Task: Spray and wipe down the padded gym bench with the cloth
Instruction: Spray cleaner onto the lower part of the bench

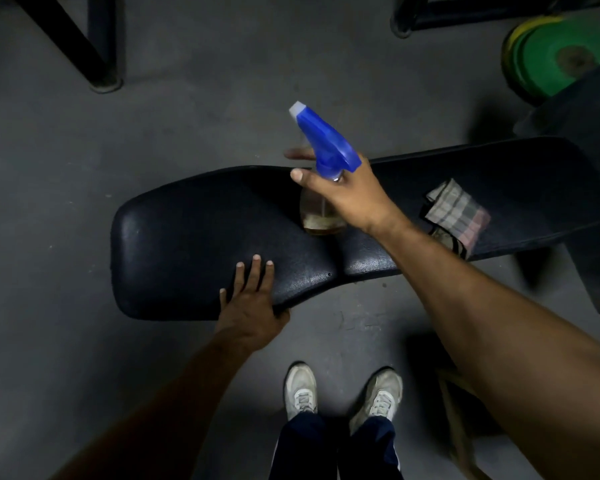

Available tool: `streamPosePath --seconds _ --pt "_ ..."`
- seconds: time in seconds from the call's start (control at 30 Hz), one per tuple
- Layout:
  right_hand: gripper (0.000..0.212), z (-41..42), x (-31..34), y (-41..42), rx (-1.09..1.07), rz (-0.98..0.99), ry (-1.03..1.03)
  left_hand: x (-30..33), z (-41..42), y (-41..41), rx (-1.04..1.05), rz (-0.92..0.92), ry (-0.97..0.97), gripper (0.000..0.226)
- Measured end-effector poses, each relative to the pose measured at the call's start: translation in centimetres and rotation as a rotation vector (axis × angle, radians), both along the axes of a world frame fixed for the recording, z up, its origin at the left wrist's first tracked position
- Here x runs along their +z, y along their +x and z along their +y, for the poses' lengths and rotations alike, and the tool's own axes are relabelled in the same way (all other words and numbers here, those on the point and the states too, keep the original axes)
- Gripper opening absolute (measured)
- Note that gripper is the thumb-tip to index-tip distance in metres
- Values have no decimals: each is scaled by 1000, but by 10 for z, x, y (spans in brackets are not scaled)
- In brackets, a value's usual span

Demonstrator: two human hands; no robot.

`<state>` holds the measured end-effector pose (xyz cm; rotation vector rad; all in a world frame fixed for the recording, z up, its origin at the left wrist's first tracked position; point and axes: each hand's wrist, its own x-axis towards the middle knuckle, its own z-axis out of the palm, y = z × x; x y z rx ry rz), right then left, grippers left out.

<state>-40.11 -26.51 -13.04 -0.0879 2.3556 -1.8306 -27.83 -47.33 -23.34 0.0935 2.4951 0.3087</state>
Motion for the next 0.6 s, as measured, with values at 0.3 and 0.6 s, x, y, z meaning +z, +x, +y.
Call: streamPosePath --seconds 0.3,0.6 --pt "30 -7 27 78 -112 7 -422 -4 -2 1 -1 22 31 98" --pt "31 16 6 154 -380 -208 -481 -7 -2 5 -27 23 17 102"
